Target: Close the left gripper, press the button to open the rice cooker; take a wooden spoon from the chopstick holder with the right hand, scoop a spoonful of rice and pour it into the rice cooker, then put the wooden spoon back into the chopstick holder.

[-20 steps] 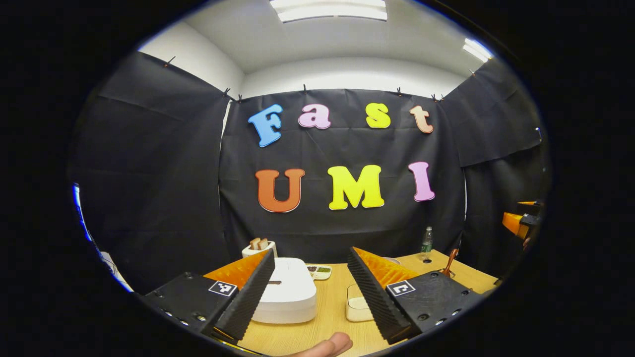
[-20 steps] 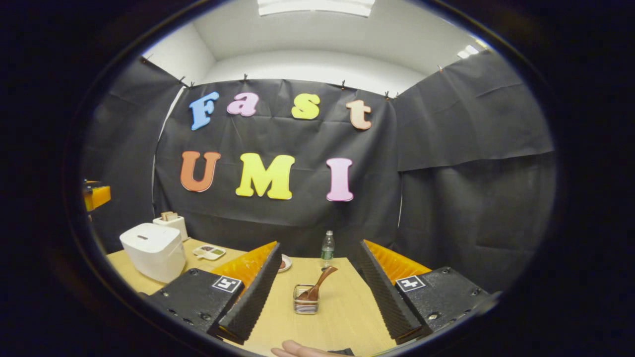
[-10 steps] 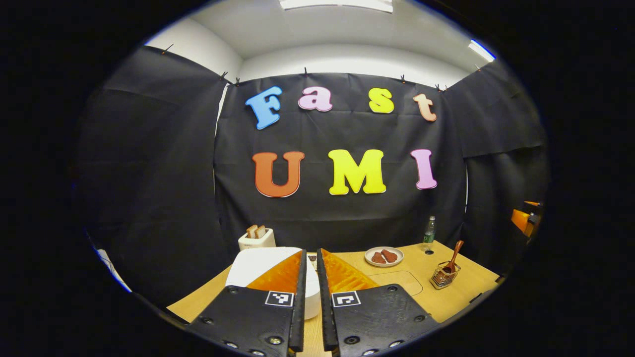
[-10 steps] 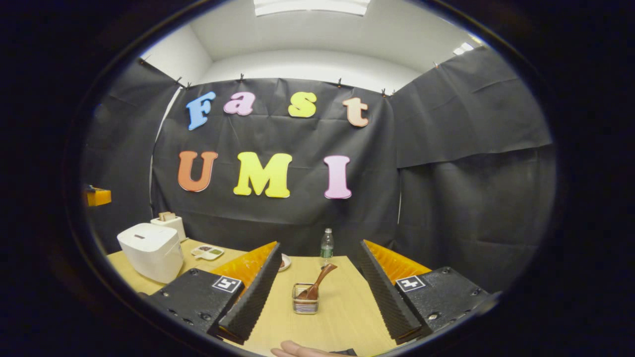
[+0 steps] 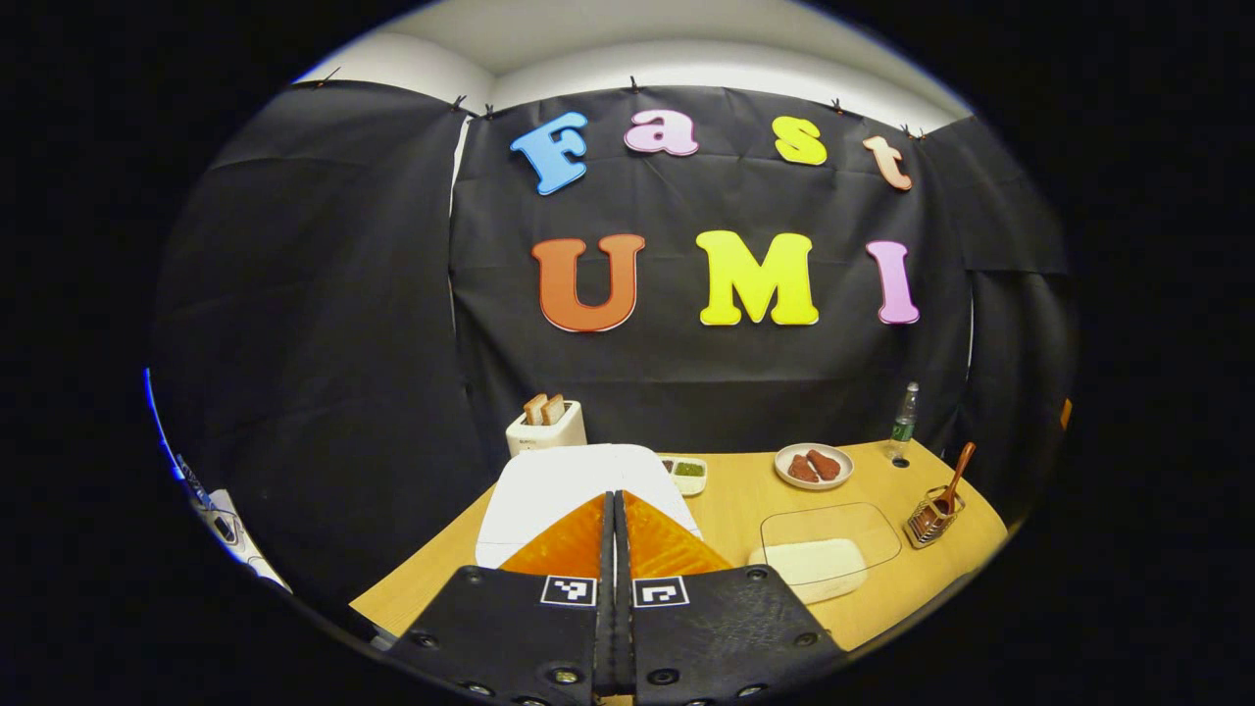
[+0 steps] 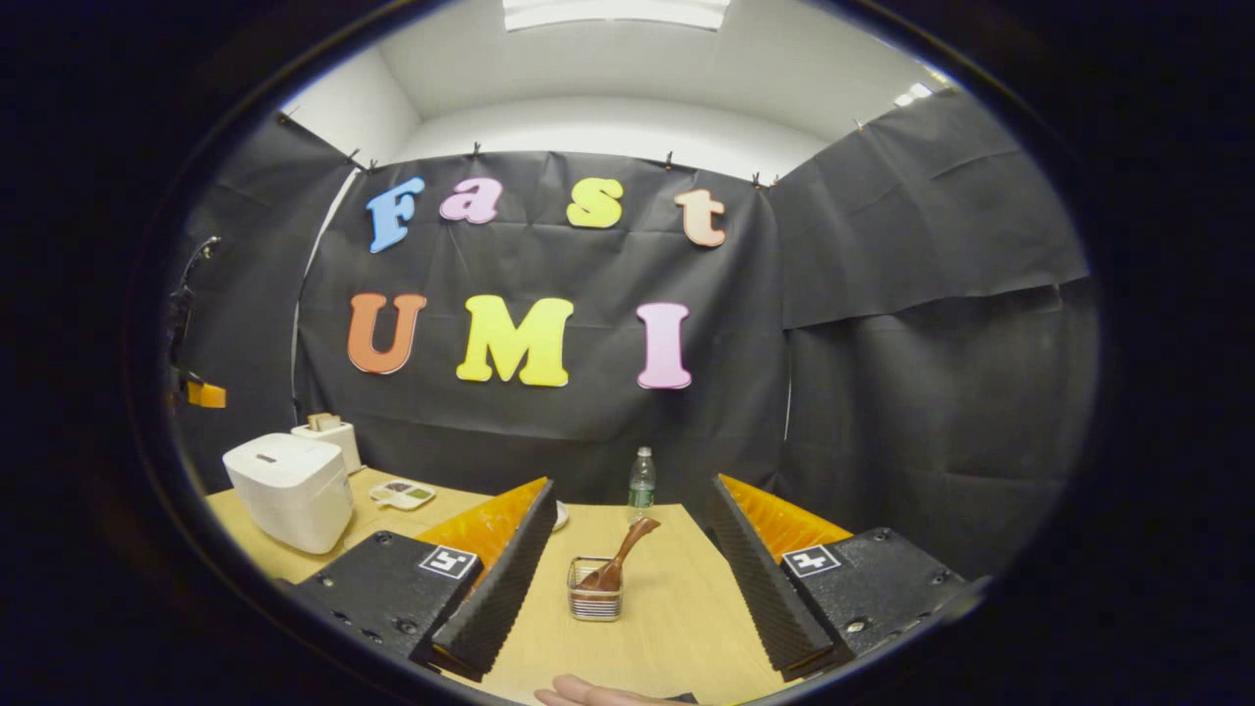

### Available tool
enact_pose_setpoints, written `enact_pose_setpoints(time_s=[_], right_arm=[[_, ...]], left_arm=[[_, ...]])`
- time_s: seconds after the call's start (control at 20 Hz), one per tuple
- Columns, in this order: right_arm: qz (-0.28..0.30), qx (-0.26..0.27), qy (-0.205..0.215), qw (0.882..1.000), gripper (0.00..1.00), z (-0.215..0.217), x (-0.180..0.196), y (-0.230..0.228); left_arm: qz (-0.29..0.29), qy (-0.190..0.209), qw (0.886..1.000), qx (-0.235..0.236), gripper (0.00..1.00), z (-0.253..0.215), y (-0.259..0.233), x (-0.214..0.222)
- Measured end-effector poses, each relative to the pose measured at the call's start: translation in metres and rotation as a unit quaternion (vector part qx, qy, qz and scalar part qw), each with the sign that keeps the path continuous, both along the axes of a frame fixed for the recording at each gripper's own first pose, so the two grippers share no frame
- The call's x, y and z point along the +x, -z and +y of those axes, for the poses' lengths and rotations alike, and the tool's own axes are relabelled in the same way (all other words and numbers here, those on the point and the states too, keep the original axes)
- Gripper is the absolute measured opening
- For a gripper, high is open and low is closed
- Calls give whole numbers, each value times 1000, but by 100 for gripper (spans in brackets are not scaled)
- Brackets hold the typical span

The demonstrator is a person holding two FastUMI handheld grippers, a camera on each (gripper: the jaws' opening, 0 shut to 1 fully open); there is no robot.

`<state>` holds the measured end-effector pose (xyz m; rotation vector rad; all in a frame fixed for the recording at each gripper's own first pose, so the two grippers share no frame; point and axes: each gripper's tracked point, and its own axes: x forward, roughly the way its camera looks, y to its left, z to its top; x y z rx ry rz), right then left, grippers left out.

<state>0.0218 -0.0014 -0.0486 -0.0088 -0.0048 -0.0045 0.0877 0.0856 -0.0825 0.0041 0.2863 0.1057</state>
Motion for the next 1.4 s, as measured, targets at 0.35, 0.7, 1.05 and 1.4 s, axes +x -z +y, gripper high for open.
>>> enact_pose_setpoints(time_s=[0.35,0.7,1.05,1.4], right_arm=[[4,9,-18,1000,98,7,17,9],[-5,-4,-22,1000,98,15,22,7],[-1,-1,-17,1000,97,8,20,14],[6,-7,-19,1000,97,8,18,20]], left_arm=[[68,-15,997,-20,0,26,61,53],[113,-32,992,-44,0,41,107,89],[135,-24,988,-75,0,31,124,89],[148,-38,987,-49,0,32,125,79]])
